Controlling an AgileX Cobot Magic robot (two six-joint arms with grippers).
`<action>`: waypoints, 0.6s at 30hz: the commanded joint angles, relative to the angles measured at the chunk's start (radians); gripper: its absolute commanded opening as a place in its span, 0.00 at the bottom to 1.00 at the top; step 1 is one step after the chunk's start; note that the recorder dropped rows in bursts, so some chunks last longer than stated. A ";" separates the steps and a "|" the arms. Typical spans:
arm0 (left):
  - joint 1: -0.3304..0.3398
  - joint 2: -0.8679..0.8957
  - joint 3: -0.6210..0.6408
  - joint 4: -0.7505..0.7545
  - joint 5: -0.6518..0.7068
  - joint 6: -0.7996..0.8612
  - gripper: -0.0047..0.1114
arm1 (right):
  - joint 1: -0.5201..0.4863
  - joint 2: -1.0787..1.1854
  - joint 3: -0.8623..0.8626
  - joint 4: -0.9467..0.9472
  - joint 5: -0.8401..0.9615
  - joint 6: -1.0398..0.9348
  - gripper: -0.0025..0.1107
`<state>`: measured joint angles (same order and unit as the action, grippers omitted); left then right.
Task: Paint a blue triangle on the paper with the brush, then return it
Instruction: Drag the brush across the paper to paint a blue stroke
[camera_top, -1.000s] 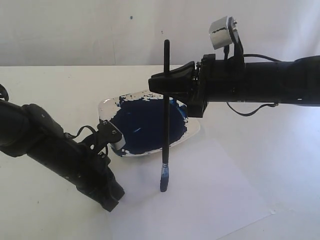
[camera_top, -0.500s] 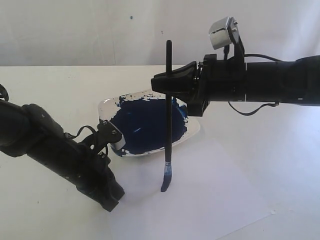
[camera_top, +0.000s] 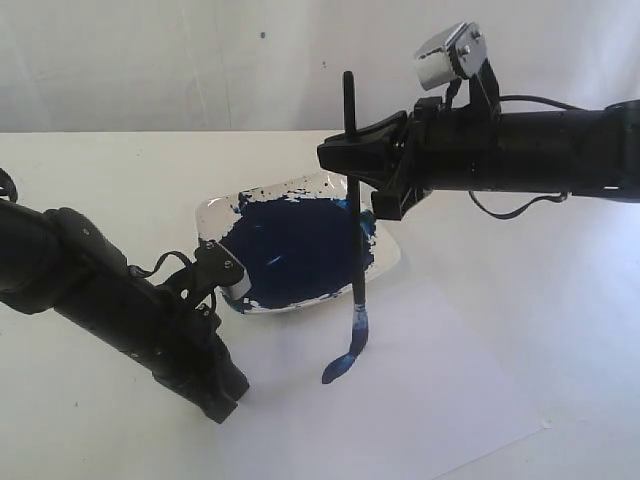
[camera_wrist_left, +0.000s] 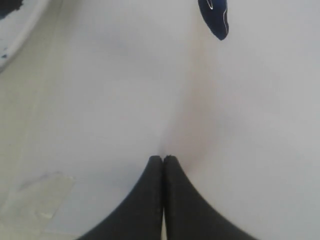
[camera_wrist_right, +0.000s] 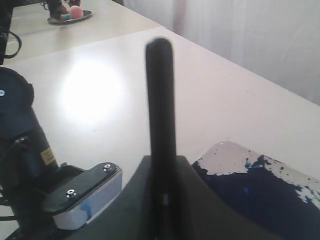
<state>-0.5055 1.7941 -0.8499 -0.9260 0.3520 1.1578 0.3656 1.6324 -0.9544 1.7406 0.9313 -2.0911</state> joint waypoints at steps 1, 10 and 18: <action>-0.006 0.009 0.001 -0.008 0.020 0.001 0.04 | -0.008 -0.041 -0.002 0.004 -0.105 -0.011 0.02; -0.006 0.009 0.001 -0.008 0.020 0.001 0.04 | -0.008 -0.085 -0.002 0.004 -0.149 0.002 0.02; -0.006 0.009 0.001 -0.008 0.020 0.001 0.04 | -0.006 -0.085 0.023 0.004 0.057 0.020 0.02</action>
<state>-0.5055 1.7941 -0.8499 -0.9260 0.3520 1.1578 0.3656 1.5580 -0.9520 1.7406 0.9284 -2.0781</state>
